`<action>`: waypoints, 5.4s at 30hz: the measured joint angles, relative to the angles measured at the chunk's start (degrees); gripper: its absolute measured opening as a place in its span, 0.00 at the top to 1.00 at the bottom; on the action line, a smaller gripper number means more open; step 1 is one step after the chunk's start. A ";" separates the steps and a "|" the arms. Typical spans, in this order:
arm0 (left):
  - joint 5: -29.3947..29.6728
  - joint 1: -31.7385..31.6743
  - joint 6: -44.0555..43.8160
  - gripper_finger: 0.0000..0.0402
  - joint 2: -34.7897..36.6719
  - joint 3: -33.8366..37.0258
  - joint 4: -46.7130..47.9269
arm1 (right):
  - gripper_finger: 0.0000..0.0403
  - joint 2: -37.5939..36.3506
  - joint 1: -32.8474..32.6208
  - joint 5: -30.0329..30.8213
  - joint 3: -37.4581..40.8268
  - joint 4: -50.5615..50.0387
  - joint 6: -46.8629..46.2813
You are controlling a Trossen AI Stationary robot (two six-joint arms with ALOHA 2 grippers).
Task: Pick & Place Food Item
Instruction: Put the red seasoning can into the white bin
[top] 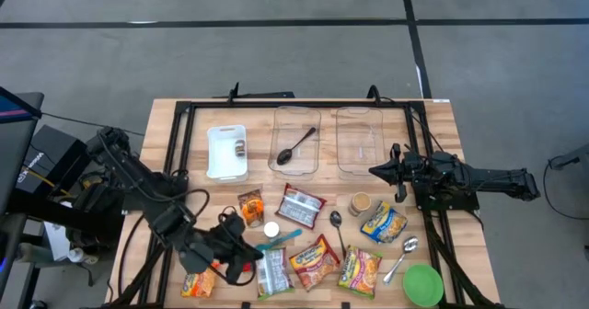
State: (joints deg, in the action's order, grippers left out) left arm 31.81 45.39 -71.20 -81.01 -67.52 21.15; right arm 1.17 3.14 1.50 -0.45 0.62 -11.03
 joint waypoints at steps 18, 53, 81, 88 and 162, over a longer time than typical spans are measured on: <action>-11.05 -0.42 -20.76 1.00 -3.67 -0.03 22.26 | 1.00 0.00 0.00 0.01 0.00 0.00 -0.01; -15.90 -6.62 -39.17 1.00 -4.17 -6.72 24.28 | 1.00 -0.01 0.00 0.01 0.00 -0.01 0.00; -26.33 -6.67 -46.81 1.00 -17.31 -11.42 37.02 | 1.00 -0.01 0.00 0.00 0.00 0.00 0.00; -27.32 -6.76 -46.97 1.00 -17.31 -11.42 37.08 | 1.00 -0.02 0.00 0.02 0.00 0.00 -0.02; -28.80 -7.55 -60.61 0.30 -26.32 -11.37 35.36 | 1.00 0.00 0.01 0.02 -0.01 0.00 -0.01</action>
State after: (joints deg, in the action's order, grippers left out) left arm 3.01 37.85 -131.82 -107.33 -78.89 56.51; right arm 1.17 3.15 1.51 -0.46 0.62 -11.03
